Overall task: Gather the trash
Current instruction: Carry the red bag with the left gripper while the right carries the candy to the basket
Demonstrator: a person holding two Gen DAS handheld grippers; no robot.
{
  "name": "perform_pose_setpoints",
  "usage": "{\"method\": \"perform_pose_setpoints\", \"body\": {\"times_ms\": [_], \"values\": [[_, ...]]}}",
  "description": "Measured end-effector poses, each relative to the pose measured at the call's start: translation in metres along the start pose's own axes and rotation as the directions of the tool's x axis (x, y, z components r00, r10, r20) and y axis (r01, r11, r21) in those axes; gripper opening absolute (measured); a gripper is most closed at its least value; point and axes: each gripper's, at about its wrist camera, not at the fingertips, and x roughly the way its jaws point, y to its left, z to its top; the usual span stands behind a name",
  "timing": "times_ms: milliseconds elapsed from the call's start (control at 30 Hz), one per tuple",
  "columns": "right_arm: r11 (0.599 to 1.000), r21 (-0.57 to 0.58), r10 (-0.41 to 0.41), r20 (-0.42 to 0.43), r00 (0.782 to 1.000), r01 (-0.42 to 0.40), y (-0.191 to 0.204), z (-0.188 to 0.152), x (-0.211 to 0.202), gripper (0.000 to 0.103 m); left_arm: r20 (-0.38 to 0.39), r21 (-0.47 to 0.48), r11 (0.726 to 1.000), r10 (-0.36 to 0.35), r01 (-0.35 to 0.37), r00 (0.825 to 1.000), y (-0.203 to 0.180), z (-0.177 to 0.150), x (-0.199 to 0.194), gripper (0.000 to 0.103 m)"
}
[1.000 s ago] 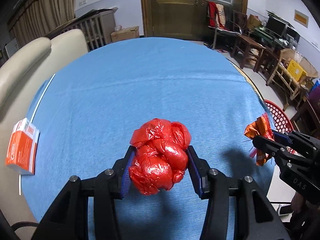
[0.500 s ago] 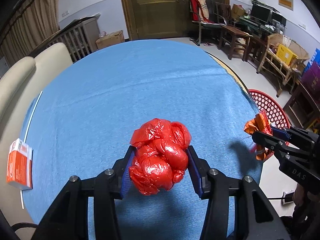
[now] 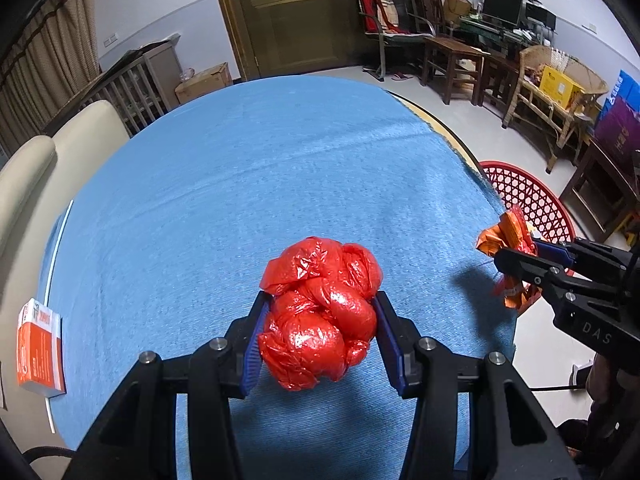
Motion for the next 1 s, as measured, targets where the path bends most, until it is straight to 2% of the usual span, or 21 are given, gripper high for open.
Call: {"method": "perform_pose_setpoints", "body": {"times_ms": [1000], "values": [[0.978, 0.185, -0.102, 0.035, 0.994, 0.094, -0.078, -0.005, -0.034, 0.028, -0.021, 0.177, 0.982, -0.061, 0.064, 0.998, -0.063, 0.023, 0.010, 0.051]]}}
